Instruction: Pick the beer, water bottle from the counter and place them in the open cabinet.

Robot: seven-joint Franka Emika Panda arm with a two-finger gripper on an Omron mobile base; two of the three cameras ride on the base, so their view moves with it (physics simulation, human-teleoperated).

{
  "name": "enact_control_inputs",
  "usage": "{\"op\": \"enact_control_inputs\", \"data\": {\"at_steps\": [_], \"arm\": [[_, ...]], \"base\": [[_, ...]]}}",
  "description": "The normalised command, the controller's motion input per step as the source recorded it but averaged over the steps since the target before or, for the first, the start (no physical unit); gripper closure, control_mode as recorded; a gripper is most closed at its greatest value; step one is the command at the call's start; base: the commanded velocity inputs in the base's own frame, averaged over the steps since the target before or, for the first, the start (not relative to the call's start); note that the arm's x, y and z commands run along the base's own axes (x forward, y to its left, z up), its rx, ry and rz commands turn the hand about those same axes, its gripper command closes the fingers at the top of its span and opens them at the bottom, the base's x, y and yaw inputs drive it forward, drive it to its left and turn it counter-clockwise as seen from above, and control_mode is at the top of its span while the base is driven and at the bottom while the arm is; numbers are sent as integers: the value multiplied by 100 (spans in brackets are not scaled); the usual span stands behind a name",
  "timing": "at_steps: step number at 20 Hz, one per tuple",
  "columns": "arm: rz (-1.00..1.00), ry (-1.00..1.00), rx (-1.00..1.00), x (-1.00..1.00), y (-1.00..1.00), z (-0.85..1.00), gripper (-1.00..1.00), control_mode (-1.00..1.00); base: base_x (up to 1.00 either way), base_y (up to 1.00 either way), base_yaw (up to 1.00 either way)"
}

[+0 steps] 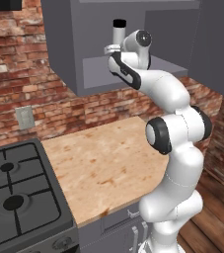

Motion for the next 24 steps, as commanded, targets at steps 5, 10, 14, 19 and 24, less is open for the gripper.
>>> {"op": "enact_control_inputs", "data": {"at_steps": [5,10,14,19,24], "arm": [[0,2,0,0,0,-19,100,-100],[0,0,0,0,0,-8,-100,-100],[0,0,0,0,0,0,-100,-100],[0,0,0,0,0,0,-100,-100],[0,0,-1,0,0,0,-100,-100]], "base": [[0,0,0],[0,0,0],[0,0,0],[0,0,0],[0,0,0]]}}
